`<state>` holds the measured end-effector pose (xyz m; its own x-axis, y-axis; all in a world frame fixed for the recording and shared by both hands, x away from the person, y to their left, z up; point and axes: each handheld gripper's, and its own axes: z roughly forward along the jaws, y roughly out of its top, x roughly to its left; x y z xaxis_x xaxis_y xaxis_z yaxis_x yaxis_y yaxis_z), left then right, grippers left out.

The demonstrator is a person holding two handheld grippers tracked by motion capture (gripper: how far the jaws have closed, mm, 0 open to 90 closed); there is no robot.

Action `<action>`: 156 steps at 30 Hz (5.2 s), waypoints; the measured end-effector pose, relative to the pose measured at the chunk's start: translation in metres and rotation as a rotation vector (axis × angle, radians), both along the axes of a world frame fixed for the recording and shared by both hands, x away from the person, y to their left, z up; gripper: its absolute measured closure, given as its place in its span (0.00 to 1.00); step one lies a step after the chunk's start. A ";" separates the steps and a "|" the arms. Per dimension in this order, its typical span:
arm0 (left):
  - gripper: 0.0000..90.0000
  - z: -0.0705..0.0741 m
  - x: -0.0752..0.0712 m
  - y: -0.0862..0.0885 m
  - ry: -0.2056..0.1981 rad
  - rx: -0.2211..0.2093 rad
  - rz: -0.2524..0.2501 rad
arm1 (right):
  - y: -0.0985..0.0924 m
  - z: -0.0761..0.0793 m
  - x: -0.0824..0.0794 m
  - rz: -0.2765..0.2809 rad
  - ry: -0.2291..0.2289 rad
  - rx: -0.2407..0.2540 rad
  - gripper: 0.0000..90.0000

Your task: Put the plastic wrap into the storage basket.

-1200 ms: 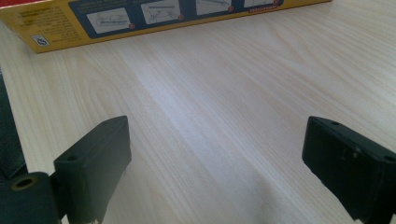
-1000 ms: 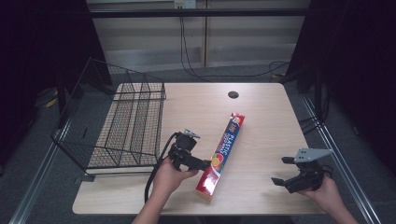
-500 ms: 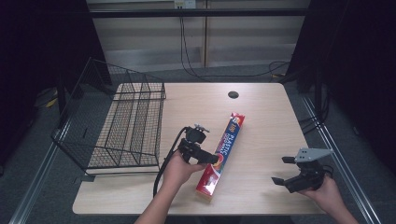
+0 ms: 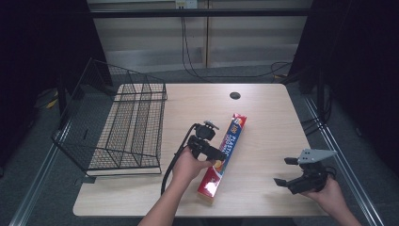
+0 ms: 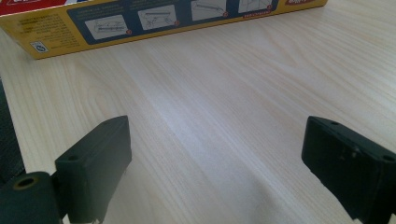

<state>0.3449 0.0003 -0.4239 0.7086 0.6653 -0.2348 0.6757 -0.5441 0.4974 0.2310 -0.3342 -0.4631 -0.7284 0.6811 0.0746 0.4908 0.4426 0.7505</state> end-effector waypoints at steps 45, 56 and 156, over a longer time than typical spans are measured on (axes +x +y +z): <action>0.20 -0.024 0.021 -0.044 0.076 0.071 0.033 | -0.002 0.002 0.001 0.002 -0.005 0.021 0.10; 0.27 -0.033 0.020 -0.045 0.070 0.071 0.053 | -0.002 0.003 0.001 -0.007 -0.008 0.029 0.10; 0.48 0.098 0.050 0.062 0.075 0.172 0.140 | -0.003 0.005 0.002 0.003 -0.037 0.055 0.08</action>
